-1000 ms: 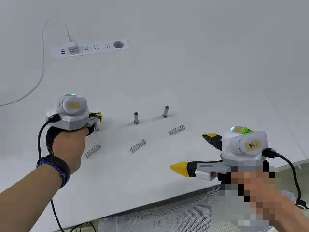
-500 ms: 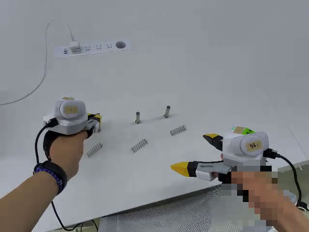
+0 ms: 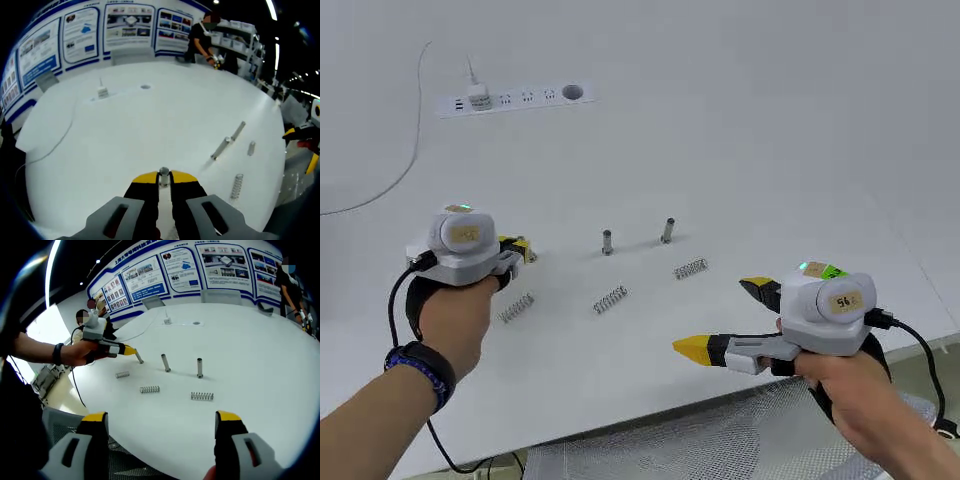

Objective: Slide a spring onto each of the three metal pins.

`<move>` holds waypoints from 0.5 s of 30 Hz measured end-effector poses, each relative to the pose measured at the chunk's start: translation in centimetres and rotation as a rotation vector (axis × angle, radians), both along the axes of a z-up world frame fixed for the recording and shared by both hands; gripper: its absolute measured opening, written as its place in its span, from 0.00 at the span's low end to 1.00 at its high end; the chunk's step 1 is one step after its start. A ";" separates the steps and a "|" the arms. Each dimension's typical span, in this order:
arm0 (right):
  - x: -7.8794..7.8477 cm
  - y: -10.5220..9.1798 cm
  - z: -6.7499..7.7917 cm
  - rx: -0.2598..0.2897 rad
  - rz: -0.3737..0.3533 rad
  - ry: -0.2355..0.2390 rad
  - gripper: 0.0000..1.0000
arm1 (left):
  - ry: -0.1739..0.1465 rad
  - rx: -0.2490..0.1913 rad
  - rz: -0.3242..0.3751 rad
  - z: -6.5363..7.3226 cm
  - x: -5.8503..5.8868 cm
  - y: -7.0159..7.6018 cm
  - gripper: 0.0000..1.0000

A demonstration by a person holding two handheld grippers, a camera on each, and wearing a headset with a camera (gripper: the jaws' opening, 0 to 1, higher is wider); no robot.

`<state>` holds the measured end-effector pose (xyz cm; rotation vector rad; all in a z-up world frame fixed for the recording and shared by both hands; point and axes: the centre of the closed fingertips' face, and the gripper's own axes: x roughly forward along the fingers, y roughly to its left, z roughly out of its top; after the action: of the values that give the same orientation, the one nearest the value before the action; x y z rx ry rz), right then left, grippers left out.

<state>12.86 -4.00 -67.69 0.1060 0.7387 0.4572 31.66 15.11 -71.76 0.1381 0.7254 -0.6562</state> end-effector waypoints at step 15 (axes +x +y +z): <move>-0.1 0.0 -0.1 0.004 -0.003 0.005 0.89 | -0.036 0.034 -0.052 0.1 -0.4 -1.0 0.07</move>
<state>12.77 -3.97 -67.79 0.1116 0.7423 0.4556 31.25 14.11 -71.64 0.2001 0.7005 -0.6896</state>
